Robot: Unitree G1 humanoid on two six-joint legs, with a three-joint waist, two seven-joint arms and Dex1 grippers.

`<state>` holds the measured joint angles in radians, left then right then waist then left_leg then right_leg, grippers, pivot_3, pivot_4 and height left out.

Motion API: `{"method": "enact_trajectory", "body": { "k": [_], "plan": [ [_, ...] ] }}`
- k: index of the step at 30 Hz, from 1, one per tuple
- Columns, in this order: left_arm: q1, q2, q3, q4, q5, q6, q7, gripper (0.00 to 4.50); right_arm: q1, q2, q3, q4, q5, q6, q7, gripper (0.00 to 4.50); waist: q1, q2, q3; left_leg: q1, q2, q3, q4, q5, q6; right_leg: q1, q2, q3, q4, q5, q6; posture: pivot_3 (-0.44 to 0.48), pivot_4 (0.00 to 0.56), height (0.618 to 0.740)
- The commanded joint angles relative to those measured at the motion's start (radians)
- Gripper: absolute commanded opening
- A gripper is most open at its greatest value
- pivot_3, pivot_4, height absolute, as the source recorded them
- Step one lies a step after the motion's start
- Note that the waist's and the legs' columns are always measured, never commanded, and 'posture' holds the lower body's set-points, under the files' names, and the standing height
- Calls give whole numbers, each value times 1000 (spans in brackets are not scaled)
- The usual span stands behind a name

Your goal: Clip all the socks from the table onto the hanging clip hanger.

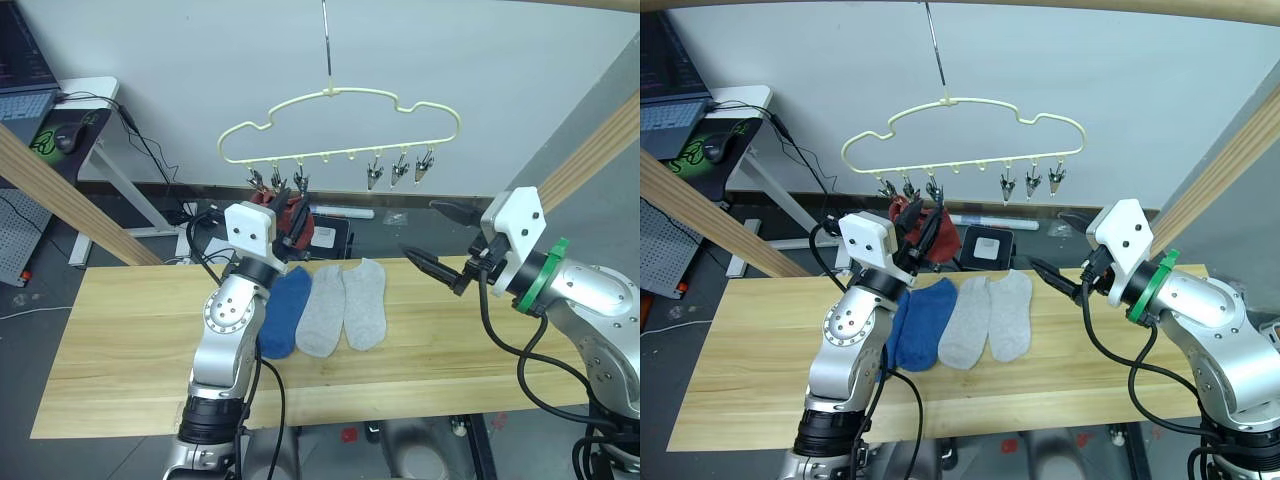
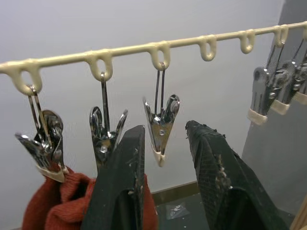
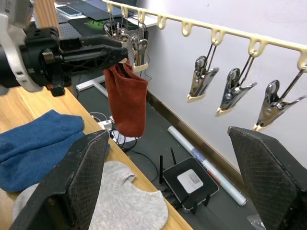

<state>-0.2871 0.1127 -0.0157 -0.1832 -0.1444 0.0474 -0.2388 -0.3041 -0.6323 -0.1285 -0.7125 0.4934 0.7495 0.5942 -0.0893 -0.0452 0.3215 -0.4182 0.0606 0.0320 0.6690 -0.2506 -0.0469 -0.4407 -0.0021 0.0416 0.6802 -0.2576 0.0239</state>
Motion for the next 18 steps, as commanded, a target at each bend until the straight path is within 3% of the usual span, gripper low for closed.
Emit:
{"method": "enact_trajectory", "body": {
  "k": [1,18],
  "plan": [
    [-24,-18,-2,8,13,-33,21,1505,-11,-19,-25,-52,21,-3,-12,4165,0,0,0,0,0,0,0,0,0,0,0,0,0,0,0,-237,299,740],
    [-118,-29,22,104,-7,-67,24,1505,-24,-28,-9,-49,28,-11,-32,4165,-1,0,0,0,0,0,2,0,0,1,0,0,0,0,0,-244,297,740]
  ]
}}
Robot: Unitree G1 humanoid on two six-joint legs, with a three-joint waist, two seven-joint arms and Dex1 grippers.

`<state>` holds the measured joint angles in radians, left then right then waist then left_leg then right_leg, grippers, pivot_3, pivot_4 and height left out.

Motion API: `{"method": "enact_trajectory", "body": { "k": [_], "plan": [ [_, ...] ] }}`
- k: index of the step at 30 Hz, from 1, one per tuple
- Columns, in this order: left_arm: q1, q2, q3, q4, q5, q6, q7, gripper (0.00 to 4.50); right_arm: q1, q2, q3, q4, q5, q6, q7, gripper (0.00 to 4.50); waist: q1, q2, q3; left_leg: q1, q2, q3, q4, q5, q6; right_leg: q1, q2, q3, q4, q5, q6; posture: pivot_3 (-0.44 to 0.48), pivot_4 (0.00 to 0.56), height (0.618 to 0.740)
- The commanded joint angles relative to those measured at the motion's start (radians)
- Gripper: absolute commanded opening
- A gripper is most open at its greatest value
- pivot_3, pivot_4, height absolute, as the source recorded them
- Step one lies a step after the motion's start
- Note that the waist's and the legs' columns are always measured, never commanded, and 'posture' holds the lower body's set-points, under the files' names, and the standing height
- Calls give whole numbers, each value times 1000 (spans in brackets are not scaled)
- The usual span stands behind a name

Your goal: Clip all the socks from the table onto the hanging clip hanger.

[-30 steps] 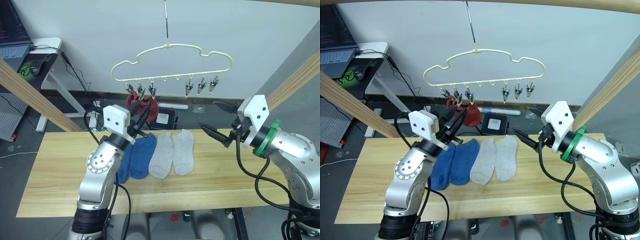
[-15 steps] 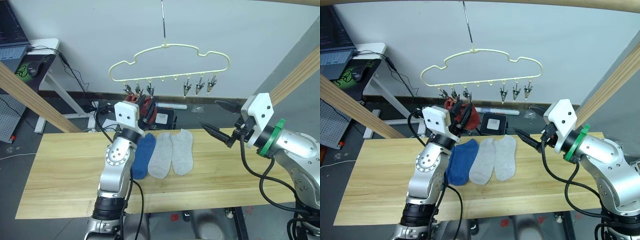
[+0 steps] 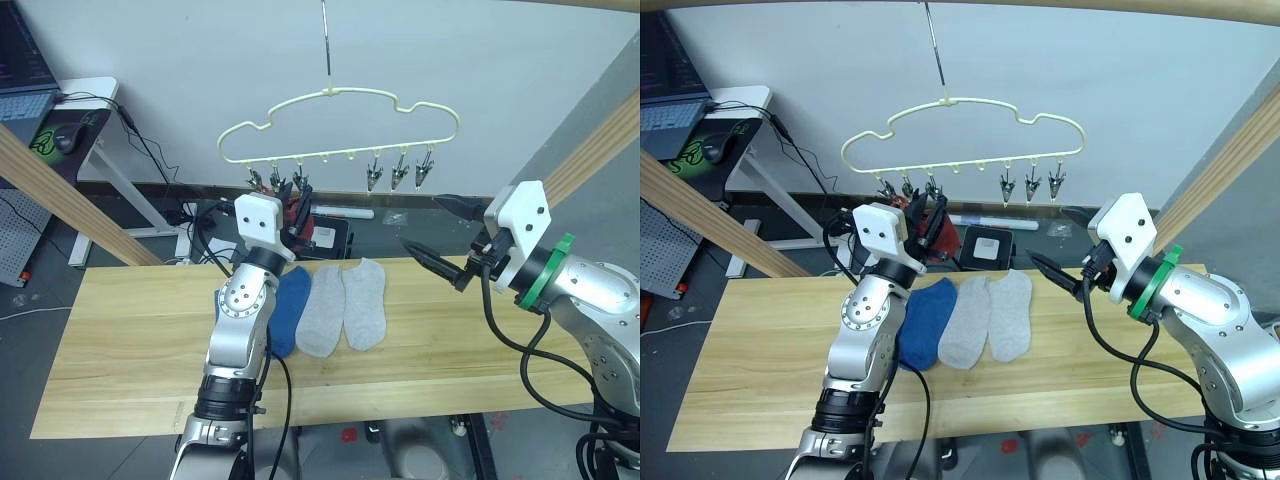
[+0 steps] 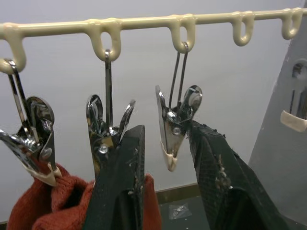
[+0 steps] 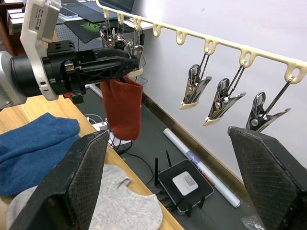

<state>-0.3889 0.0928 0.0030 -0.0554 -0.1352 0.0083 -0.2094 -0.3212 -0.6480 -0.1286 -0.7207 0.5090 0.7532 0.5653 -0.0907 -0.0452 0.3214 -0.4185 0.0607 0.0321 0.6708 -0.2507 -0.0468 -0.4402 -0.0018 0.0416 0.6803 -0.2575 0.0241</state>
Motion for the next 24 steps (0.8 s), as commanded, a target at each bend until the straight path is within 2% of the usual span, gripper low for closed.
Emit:
{"method": "enact_trajectory", "body": {
  "k": [1,24],
  "plan": [
    [-18,-11,4,-25,-18,-27,-7,1505,-7,-12,-8,-40,12,-17,-4,4165,0,0,0,0,0,0,0,0,0,0,0,0,0,0,0,-244,297,740],
    [-50,-2,19,-40,-57,-4,-31,1505,-3,-11,16,-25,0,-40,2,4165,1,0,0,0,0,0,0,0,0,0,0,0,0,0,0,-233,288,740]
  ]
}}
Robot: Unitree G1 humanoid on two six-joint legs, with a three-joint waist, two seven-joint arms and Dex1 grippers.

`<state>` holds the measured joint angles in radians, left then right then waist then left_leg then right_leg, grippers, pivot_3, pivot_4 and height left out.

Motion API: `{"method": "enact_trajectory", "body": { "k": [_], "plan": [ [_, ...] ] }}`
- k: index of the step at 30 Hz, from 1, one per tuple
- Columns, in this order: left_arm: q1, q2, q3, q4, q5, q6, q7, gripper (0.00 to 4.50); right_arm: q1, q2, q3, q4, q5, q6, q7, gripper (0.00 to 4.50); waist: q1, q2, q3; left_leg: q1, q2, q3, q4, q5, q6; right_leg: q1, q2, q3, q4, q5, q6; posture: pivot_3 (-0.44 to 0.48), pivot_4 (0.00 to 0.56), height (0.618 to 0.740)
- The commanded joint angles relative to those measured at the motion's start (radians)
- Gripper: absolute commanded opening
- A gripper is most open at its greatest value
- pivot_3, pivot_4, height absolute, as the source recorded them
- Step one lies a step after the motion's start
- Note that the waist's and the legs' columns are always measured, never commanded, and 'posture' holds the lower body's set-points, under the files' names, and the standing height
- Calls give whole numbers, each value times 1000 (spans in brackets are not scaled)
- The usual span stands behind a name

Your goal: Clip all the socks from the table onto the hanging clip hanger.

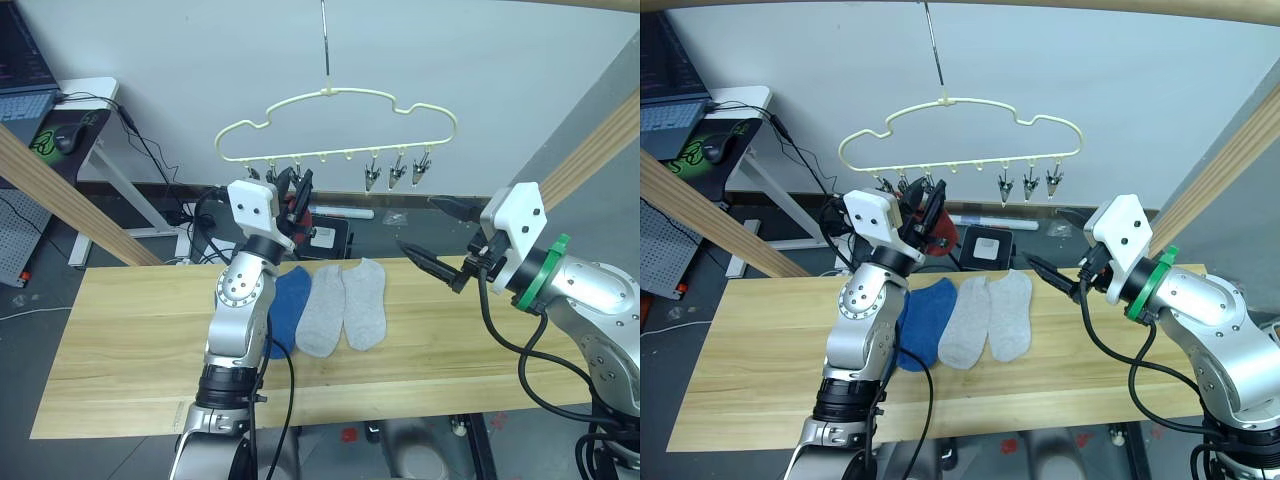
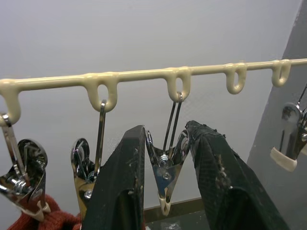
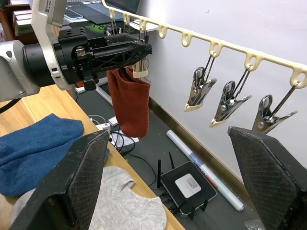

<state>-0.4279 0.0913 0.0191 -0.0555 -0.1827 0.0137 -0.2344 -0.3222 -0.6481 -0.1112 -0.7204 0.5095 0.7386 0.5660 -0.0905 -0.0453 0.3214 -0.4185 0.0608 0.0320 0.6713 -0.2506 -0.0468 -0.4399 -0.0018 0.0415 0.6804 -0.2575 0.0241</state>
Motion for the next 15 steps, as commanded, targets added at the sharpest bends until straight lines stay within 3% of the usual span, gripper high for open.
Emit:
{"method": "enact_trajectory", "body": {
  "k": [1,6,11,15],
  "plan": [
    [-12,0,2,-40,-10,-9,-6,1505,-1,-11,1,-25,-2,-27,2,4165,0,0,0,0,0,0,0,0,0,0,0,0,0,0,0,-233,288,740],
    [-12,2,3,-42,-14,-6,-7,1505,-1,-12,9,-18,-8,-36,5,4165,0,0,0,0,0,0,0,0,0,0,0,0,0,0,0,-230,286,740],
    [-15,7,3,-46,-18,-7,-9,541,1,-12,14,-17,-17,-42,9,4165,1,0,0,0,0,0,0,0,0,0,0,0,0,0,0,-230,286,740],
    [-15,9,-1,-52,-19,-6,-11,269,6,-15,20,-15,-24,-49,11,4165,1,0,0,0,0,0,1,0,0,0,0,0,0,0,0,-230,286,740]
  ]
}}
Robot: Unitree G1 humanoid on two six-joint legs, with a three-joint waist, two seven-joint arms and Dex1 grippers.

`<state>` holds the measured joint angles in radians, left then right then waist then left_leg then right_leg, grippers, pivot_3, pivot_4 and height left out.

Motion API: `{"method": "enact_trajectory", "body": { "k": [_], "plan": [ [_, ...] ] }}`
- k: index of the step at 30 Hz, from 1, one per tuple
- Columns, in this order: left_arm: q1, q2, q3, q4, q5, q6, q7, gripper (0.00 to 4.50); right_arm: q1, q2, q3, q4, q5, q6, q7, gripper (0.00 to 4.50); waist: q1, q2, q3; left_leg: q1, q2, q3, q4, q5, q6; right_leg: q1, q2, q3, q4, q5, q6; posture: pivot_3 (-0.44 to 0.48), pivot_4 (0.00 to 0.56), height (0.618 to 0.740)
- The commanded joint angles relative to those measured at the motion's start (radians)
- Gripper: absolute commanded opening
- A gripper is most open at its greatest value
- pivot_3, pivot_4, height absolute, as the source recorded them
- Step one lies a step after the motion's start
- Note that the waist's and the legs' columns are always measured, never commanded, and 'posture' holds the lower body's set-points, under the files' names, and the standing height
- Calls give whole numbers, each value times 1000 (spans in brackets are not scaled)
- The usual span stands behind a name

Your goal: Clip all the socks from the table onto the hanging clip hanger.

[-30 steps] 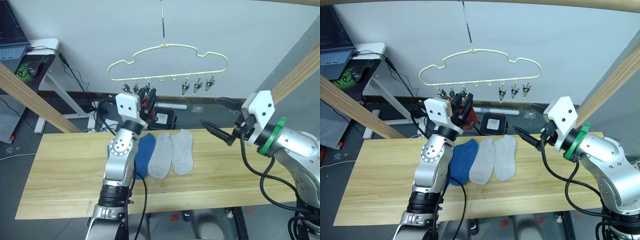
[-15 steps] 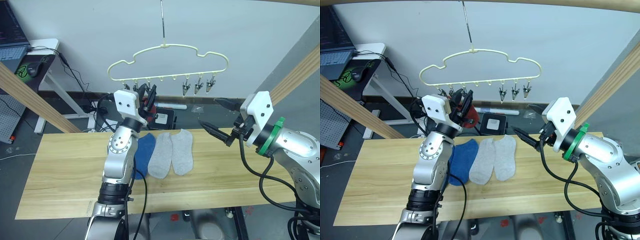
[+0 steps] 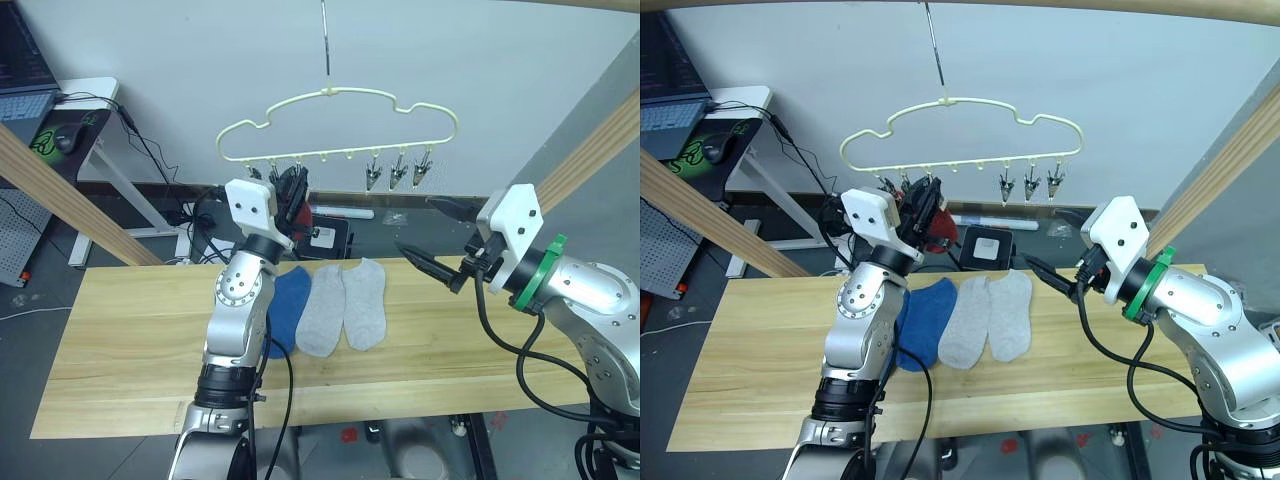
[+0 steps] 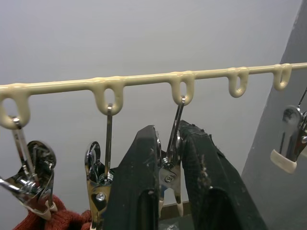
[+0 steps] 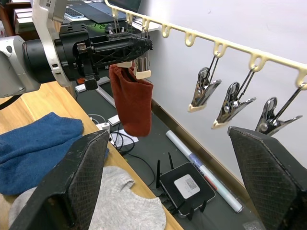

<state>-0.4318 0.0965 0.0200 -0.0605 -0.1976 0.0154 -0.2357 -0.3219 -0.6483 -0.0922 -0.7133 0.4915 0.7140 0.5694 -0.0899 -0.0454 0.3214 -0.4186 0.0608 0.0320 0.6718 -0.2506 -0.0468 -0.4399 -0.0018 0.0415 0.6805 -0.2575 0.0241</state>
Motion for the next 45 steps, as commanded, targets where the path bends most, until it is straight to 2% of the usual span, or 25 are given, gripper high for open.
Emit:
{"method": "enact_trajectory", "body": {
  "k": [1,10,14,16,25,33,39,45],
  "plan": [
    [-10,5,-2,-48,-4,-7,-10,239,7,-17,3,-21,-9,-27,7,4165,0,0,0,0,0,0,0,0,0,0,0,0,0,0,0,-230,286,740],
    [-4,22,-6,-70,1,10,-19,159,23,-46,59,27,-101,-14,-28,4165,1,0,0,0,0,0,1,0,0,0,0,0,0,0,0,-215,290,740],
    [4,35,-9,-93,0,29,-23,117,32,-23,97,63,-124,11,-51,4165,1,0,0,0,0,0,1,0,0,0,0,0,0,0,0,-208,295,740],
    [6,40,-10,-106,0,40,-23,117,34,6,117,83,-126,23,-66,4500,1,0,0,0,0,0,1,0,0,0,0,0,0,0,0,-204,298,740],
    [13,58,-6,-146,-3,88,-22,110,29,123,250,217,-194,16,-109,4500,2,0,0,0,1,0,3,0,0,0,0,0,1,0,0,-177,314,740],
    [21,80,-1,-184,-11,136,-31,107,-30,328,306,549,-291,-87,-193,4500,4,1,0,0,1,0,4,0,0,0,0,0,1,0,0,-144,332,740],
    [30,89,1,-214,-17,165,-35,90,-89,397,306,815,-378,-233,-222,4500,7,1,1,-1,1,0,4,0,0,0,0,0,1,0,0,-128,334,740],
    [31,89,4,-226,-16,181,-36,90,-131,453,289,980,-407,-290,-227,4500,8,1,1,-1,1,-1,3,0,1,0,0,0,1,0,0,-119,335,740]
  ]
}}
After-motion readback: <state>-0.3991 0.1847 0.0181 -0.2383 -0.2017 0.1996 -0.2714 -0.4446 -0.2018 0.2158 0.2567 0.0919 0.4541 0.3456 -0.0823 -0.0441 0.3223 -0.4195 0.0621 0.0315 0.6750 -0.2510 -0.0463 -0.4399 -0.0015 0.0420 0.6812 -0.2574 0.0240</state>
